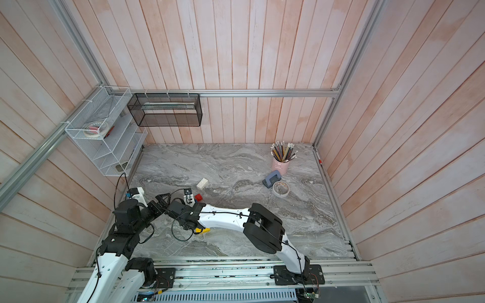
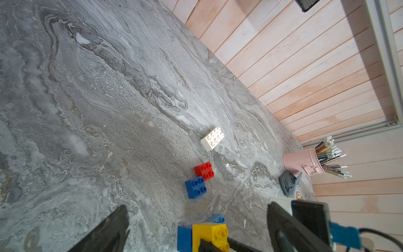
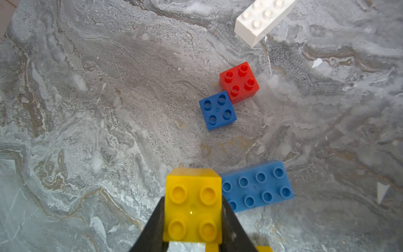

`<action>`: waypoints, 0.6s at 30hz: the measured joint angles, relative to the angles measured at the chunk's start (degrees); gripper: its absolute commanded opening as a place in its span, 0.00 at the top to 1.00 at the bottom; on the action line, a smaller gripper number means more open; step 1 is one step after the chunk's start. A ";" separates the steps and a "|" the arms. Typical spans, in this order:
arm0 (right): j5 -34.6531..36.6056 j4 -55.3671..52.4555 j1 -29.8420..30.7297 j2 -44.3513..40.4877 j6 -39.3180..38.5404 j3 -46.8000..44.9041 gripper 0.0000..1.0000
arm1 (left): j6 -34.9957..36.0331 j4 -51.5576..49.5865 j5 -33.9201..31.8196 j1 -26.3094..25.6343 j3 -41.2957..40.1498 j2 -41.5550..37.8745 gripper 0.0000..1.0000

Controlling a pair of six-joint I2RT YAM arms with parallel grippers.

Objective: Assemble a spoon with lego
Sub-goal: Assemble the lego brick with the lego brick.

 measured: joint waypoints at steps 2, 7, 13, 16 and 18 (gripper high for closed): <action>0.20 -0.26 0.00 0.00 0.00 0.00 1.00 | 0.00 -0.02 0.00 0.00 0.00 -0.04 0.00; 0.48 -0.66 0.04 0.04 -0.02 0.00 1.00 | 0.02 -0.02 0.28 0.02 0.00 -0.09 0.00; 0.68 -0.79 0.28 0.11 -0.04 0.00 1.00 | 0.00 -0.02 0.81 0.02 0.00 -0.09 0.00; 0.70 -1.03 0.59 0.17 -0.07 0.07 1.00 | 0.02 0.00 0.83 0.02 0.00 -0.09 0.00; 0.98 -1.27 0.76 0.46 -0.07 0.42 1.00 | 0.02 0.00 0.83 0.02 0.00 -0.09 0.00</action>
